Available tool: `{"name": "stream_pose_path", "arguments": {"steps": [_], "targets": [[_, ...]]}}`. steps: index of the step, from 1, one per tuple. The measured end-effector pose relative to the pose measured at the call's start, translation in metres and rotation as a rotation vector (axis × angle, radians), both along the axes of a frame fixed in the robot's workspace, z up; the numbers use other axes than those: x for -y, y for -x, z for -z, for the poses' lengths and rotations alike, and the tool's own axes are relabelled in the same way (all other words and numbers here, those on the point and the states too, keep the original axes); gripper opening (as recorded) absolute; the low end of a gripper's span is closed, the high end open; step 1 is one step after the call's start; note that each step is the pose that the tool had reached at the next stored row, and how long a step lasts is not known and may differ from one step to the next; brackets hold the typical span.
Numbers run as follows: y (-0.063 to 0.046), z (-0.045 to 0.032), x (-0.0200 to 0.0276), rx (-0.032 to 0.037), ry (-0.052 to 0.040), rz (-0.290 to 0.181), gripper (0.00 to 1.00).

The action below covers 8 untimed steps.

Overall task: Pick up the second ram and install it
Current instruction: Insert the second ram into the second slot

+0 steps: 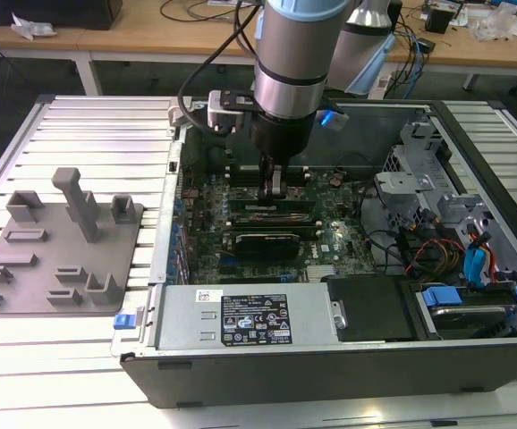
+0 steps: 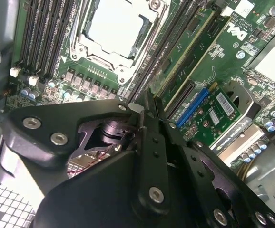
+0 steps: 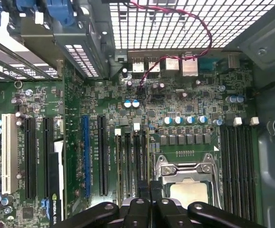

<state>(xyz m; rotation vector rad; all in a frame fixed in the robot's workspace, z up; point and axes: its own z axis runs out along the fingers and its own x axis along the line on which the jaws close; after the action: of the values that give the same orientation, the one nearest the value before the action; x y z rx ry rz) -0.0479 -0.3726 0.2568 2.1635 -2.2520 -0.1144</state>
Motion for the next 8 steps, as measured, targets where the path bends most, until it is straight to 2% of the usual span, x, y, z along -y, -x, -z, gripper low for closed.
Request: {"name": "stream_pose_path", "arguments": {"steps": [8], "targets": [[0.0000,0.0055,0.0001,0.0001,-0.0001,0.000,0.09]]}}
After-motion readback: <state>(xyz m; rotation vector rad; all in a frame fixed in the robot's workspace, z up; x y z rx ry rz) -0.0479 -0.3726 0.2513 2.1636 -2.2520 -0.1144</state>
